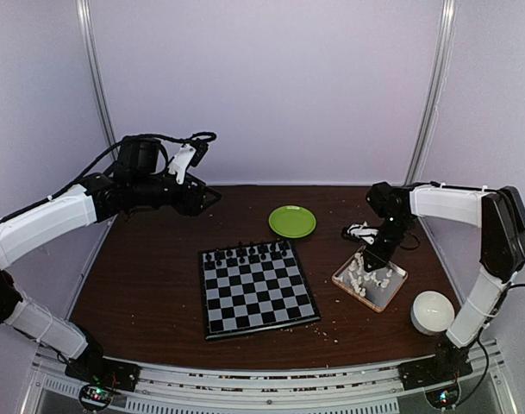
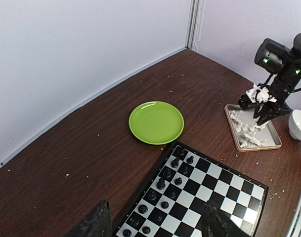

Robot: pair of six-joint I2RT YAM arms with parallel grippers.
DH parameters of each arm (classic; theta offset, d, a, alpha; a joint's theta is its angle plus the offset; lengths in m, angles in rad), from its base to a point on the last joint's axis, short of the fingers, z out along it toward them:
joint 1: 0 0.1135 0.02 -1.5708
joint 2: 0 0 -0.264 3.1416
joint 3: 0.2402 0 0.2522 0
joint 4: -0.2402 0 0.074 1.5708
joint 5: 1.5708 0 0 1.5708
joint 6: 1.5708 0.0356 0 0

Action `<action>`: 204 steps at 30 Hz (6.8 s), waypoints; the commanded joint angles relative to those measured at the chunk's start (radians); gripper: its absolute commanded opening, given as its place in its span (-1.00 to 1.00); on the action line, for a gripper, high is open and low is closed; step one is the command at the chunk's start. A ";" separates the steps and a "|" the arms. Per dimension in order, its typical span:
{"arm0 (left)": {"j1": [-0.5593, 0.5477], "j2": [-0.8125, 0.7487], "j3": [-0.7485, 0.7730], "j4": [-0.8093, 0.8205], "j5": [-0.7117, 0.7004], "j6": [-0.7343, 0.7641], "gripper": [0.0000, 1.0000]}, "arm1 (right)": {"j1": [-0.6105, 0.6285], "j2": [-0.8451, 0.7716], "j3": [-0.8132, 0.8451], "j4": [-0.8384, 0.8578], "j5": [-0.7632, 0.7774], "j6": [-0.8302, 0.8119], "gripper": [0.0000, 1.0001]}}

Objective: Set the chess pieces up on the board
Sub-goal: Pick up the king from the storage box, then place the king on e1, then pick up the pawn from the storage box.

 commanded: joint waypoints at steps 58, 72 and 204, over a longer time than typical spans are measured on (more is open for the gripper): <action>-0.004 0.004 0.005 0.022 0.043 -0.005 0.27 | 0.023 -0.181 0.017 -0.100 -0.067 0.003 -1.00; -0.006 -0.121 -0.115 -0.027 -0.217 0.104 0.34 | 0.218 -0.264 0.163 -0.172 -0.080 -0.060 -1.00; -0.096 0.009 0.071 -0.186 -0.170 -0.014 0.21 | 0.464 -0.133 0.126 -0.072 -0.051 0.009 -0.23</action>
